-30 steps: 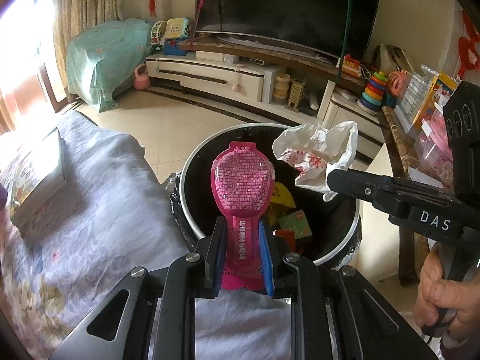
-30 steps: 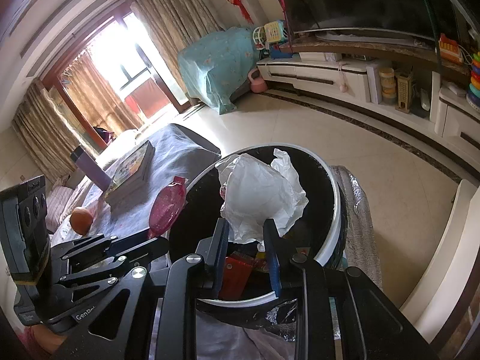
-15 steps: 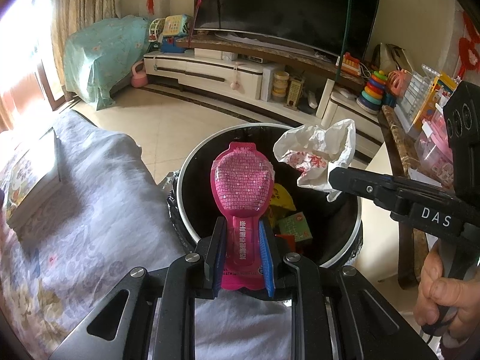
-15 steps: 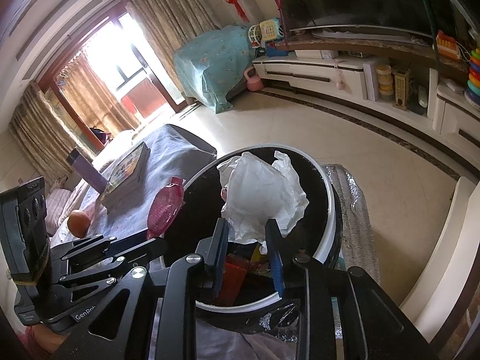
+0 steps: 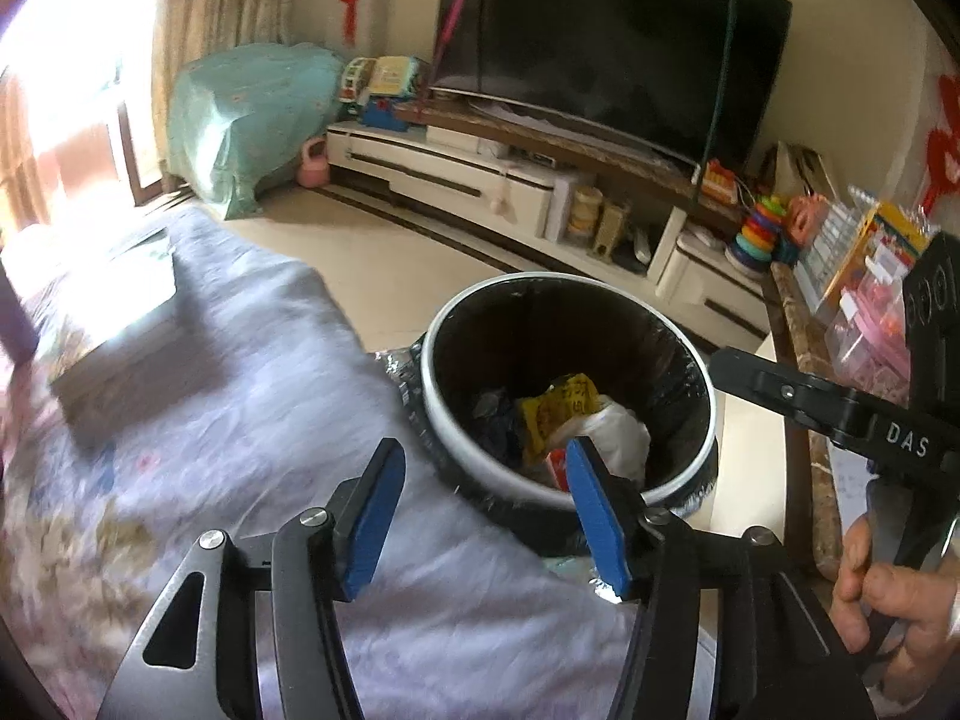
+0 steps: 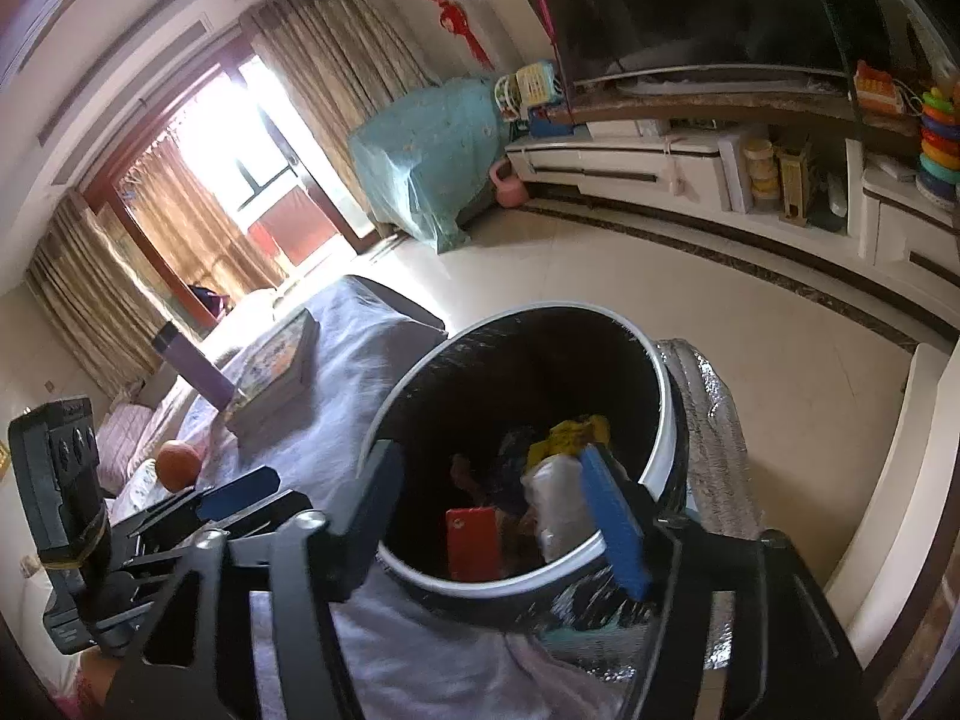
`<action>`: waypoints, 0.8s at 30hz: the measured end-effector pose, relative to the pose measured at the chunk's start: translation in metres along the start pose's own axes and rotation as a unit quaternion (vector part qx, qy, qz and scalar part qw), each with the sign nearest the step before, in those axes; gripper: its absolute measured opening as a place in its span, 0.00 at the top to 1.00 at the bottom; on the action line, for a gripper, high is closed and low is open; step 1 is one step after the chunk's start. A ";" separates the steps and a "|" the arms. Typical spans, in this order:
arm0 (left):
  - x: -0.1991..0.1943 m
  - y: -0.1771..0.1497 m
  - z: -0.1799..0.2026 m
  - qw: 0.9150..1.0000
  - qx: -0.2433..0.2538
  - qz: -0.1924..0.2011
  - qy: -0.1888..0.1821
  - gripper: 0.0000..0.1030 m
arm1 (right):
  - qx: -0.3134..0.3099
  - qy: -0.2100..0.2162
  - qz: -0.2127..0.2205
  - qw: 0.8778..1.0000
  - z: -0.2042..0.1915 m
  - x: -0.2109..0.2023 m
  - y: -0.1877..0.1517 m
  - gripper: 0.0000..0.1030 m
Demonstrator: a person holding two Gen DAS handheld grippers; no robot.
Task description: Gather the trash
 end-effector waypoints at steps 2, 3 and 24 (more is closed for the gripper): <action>-0.012 -0.013 -0.001 1.000 -0.012 0.007 -0.002 0.46 | -0.001 0.001 0.006 1.000 -0.004 -0.006 -0.008 0.30; -0.015 -0.017 -0.002 1.000 -0.016 0.009 -0.001 0.46 | -0.001 0.002 0.008 1.000 -0.006 -0.008 -0.012 0.30; -0.145 -0.128 0.035 0.989 -0.007 0.127 0.071 0.13 | -0.083 -0.051 0.162 0.982 -0.045 -0.093 -0.094 0.00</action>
Point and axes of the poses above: each gripper's, at about its wrist camera, not at the fingertips, and x roughly the way its jaws point, z to its right, y to its top, the point moved 5 cm from there along x, roughly the way its jaws point, and after that the axes turned 15 degrees about x, right-handed, at the moved point
